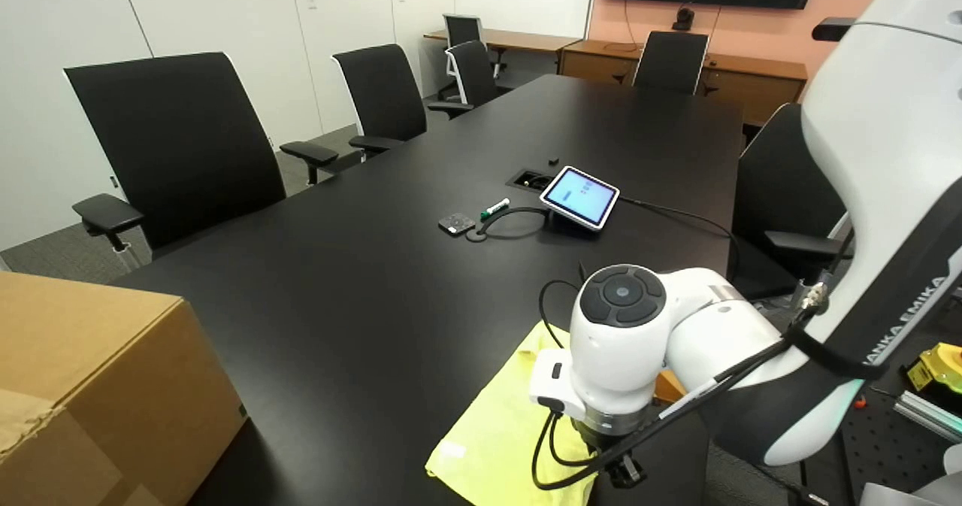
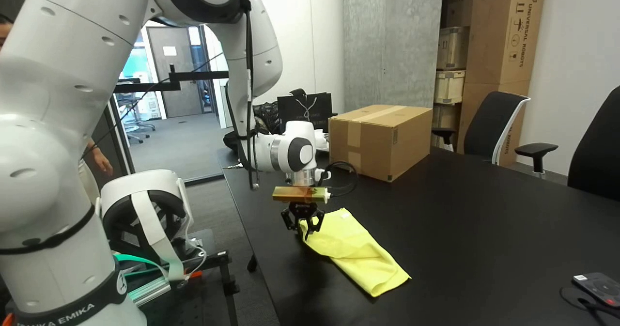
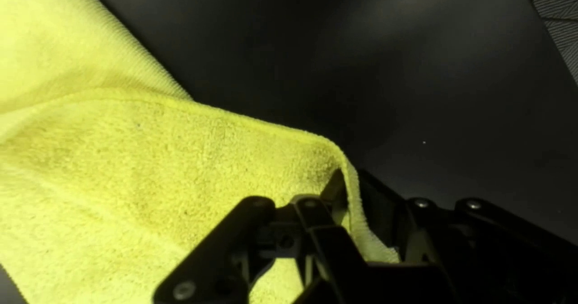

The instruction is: Fold the towel in half

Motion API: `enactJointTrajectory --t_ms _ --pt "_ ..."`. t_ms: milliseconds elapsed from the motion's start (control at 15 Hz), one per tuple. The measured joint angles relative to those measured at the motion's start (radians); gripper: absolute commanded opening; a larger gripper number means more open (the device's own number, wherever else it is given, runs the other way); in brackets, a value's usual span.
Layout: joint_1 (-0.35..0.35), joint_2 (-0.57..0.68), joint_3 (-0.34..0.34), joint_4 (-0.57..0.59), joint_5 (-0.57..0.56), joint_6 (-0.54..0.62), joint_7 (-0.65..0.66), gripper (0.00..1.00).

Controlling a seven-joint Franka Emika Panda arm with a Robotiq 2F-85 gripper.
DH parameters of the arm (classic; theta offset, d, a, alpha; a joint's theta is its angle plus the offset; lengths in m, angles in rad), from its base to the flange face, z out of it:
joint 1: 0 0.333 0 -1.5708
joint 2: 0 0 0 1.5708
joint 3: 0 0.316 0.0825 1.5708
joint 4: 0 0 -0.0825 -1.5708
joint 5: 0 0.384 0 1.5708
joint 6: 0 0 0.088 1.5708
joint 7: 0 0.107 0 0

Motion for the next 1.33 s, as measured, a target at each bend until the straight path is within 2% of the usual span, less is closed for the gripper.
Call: enactJointTrajectory --t_ms 533,933,1333 --pt "0.058 -0.047 -0.032 0.05 -0.025 -0.039 0.066 0.06" --pt "0.098 -0.047 -0.062 0.156 -0.091 -0.069 0.104 0.06" --pt "0.116 0.007 -0.061 0.291 -0.142 -0.117 0.079 0.06"
